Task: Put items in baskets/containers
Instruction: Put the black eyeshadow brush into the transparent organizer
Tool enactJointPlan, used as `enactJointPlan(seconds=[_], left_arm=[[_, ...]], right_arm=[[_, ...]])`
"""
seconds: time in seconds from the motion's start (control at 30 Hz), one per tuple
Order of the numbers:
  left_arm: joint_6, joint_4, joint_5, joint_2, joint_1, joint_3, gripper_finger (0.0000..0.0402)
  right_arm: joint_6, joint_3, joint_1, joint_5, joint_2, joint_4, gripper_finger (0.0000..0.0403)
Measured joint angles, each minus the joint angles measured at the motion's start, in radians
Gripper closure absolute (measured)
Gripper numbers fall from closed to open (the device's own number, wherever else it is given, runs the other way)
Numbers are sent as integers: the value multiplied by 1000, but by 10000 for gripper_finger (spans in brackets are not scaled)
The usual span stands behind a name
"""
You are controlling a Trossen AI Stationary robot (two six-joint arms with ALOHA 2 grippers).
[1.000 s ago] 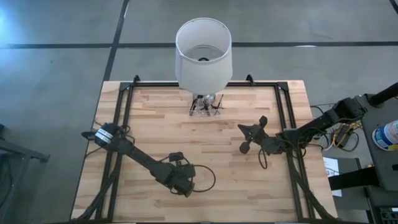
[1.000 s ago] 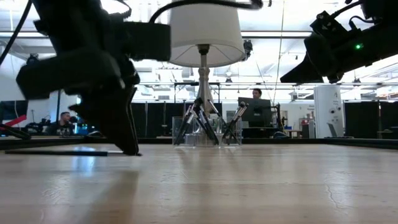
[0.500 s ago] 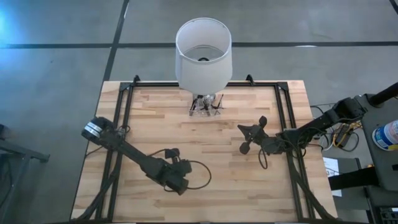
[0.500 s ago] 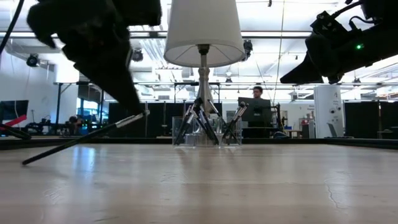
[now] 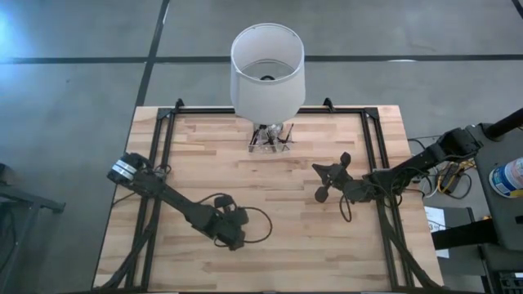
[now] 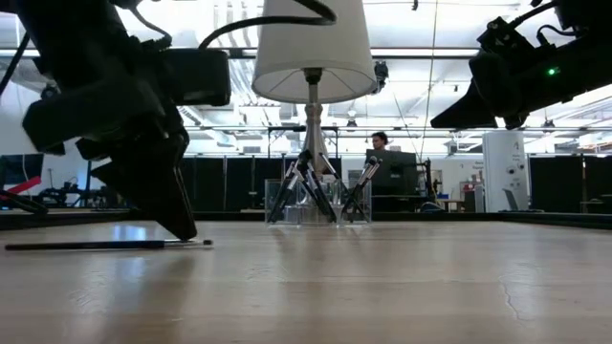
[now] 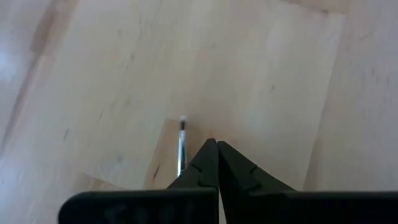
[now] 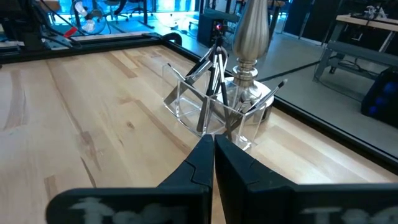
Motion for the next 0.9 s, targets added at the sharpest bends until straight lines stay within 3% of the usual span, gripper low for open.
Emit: enactJointPlan(seconds=[0.2,0.57,0.9], left_arm=[[12,-13,-24,-2,12,31,395],[15,-115,-35,-3,87,35,325],[61,-138,-40,1,151,35,321]], right_arm=[[0,0,0,0,0,0,394],[0,-4,0,-2,0,0,394],[0,-4,0,-2,0,0,394]])
